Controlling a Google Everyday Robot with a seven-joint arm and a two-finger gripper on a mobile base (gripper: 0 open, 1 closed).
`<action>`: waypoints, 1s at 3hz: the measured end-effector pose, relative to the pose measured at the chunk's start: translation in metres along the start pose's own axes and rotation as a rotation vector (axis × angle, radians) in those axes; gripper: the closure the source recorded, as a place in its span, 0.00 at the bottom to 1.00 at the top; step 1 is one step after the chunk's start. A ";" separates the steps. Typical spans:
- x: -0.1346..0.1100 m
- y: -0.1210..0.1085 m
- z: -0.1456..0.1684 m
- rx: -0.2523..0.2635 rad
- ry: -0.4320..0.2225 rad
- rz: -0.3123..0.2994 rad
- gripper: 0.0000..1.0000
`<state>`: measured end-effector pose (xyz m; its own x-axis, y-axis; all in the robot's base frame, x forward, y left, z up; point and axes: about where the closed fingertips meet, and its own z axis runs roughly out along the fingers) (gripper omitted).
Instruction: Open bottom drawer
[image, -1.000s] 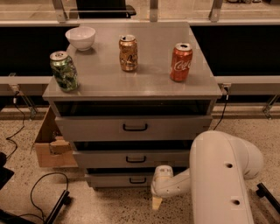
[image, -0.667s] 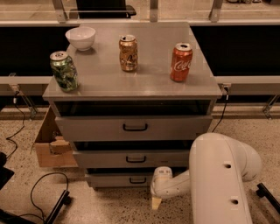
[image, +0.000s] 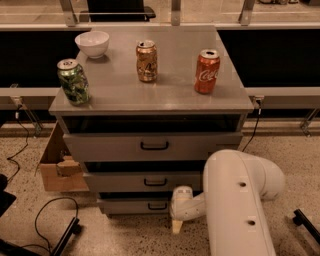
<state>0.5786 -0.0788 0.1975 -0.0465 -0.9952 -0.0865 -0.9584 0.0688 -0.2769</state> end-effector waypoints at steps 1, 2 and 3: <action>-0.002 -0.003 0.011 -0.018 0.012 -0.009 0.00; 0.001 0.001 0.026 -0.054 0.026 -0.004 0.18; 0.012 0.009 0.029 -0.088 0.047 -0.005 0.41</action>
Offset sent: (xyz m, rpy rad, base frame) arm 0.0109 -0.0039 -0.0439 -0.0350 0.1066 -0.0175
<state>0.5779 -0.0881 0.1668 -0.0532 -0.9978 -0.0398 -0.9796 0.0599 -0.1918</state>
